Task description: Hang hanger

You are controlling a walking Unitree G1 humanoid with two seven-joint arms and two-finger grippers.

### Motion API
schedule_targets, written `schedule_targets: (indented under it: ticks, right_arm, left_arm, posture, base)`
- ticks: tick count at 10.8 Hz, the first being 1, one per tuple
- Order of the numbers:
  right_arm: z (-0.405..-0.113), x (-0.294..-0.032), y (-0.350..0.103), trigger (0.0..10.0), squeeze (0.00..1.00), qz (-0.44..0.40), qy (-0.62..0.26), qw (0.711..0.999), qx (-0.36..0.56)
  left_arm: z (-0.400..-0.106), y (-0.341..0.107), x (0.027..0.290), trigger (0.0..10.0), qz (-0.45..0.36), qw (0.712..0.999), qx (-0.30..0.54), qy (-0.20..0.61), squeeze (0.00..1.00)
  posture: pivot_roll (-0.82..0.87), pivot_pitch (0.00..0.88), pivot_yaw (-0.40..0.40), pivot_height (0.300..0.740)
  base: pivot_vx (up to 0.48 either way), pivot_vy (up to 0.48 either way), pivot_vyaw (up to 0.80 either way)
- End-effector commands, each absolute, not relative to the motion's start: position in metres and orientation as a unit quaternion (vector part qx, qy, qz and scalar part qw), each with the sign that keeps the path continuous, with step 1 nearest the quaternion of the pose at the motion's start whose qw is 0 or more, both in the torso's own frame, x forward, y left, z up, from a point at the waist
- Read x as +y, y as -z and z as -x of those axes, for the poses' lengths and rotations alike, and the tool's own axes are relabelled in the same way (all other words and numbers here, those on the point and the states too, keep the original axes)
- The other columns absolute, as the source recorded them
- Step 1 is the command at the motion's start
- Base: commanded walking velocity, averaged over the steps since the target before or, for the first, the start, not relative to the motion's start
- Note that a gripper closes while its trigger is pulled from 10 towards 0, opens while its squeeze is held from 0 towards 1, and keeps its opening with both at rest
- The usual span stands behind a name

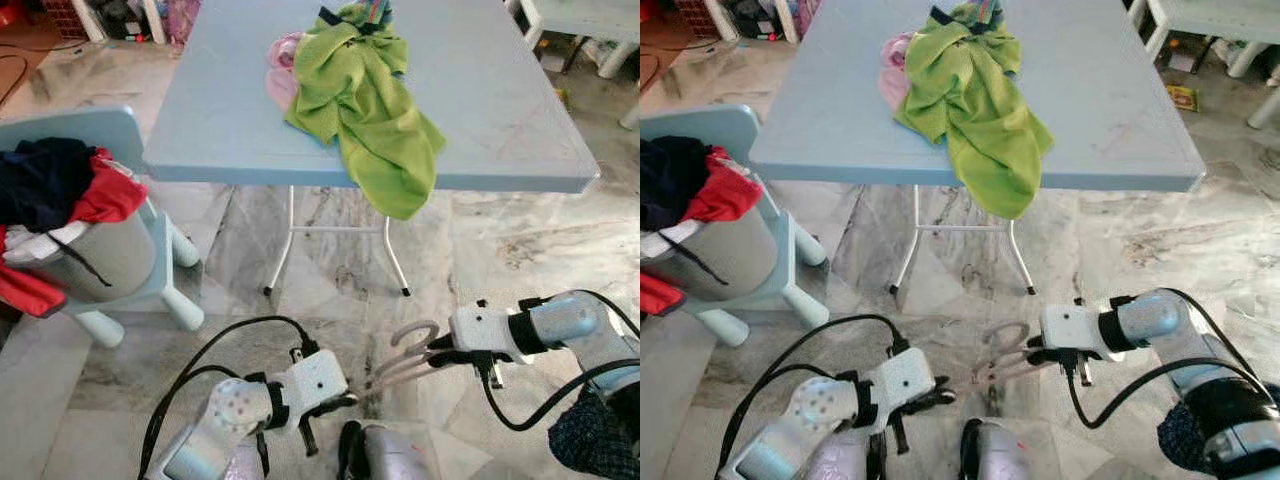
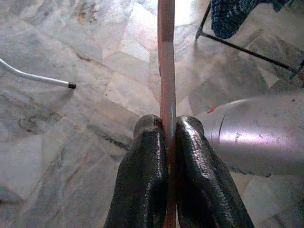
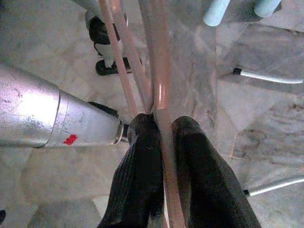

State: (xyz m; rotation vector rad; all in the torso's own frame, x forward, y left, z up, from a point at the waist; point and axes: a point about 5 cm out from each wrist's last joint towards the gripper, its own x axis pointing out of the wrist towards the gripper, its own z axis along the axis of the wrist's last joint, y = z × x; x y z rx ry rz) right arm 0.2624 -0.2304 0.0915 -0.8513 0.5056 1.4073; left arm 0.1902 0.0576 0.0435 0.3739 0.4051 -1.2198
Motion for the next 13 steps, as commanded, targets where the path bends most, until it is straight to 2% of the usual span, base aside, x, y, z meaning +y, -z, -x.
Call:
schedule_targets:
  ticks: [1, 5, 6, 8, 9, 10, 12, 13]
  right_arm:
    - [-0.265, -0.217, -0.093, 0.0, 0.00, 0.369, -0.629, 0.657, 0.189]
    - [-0.268, -0.219, -0.093, 0.0, 0.00, 0.370, -0.617, 0.670, 0.183]
    - [-0.275, -0.223, -0.093, 0.0, 0.00, 0.394, -0.591, 0.679, 0.184]
    - [-0.289, -0.237, -0.092, 0.0, 0.00, 0.444, -0.519, 0.704, 0.195]
    - [-0.294, -0.242, -0.090, 0.0, 0.00, 0.457, -0.490, 0.715, 0.201]
    - [-0.296, -0.246, -0.087, 0.0, 0.00, 0.479, -0.471, 0.713, 0.201]
    - [-0.298, -0.254, -0.085, 0.0, 0.00, 0.481, -0.433, 0.735, 0.203]
    - [-0.296, -0.254, -0.082, 0.0, 0.00, 0.419, -0.385, 0.804, 0.172]
  left_arm:
    - [-0.176, -0.054, 0.033, 10.0, -0.160, 0.762, 0.155, 0.608, 0.00]
    - [-0.180, -0.054, 0.041, 10.0, -0.173, 0.770, 0.151, 0.596, 0.00]
    - [-0.193, -0.059, 0.054, 10.0, -0.196, 0.791, 0.128, 0.566, 1.00]
    - [-0.230, -0.077, 0.096, 10.0, -0.226, 0.852, 0.084, 0.464, 1.00]
    - [-0.241, -0.079, 0.134, 10.0, -0.237, 0.864, 0.079, 0.438, 1.00]
    - [-0.245, -0.076, 0.148, 10.0, -0.242, 0.869, 0.073, 0.425, 1.00]
    - [-0.247, -0.077, 0.140, 10.0, -0.240, 0.892, 0.039, 0.382, 1.00]
    - [-0.250, -0.078, 0.140, 10.0, -0.222, 0.929, 0.015, 0.295, 1.00]
  posture:
    - [0.01, 0.168, -0.008, 0.740]
    - [0.00, 0.168, -0.011, 0.740]
    - [0.00, 0.167, -0.013, 0.740]
    - [0.01, 0.168, -0.018, 0.740]
    - [0.01, 0.167, -0.018, 0.740]
    - [0.02, 0.167, -0.017, 0.740]
    - [0.02, 0.168, -0.021, 0.740]
    - [0.03, 0.171, -0.033, 0.740]
  base:
    - [0.000, 0.000, 0.00]
    - [0.000, 0.000, 0.00]
    - [0.000, 0.000, 0.00]
    - [0.000, 0.000, 0.00]
    - [0.000, 0.000, 0.00]
    - [0.000, 0.000, 0.00]
    - [0.000, 0.000, 0.00]
    - [0.000, 0.000, 0.00]
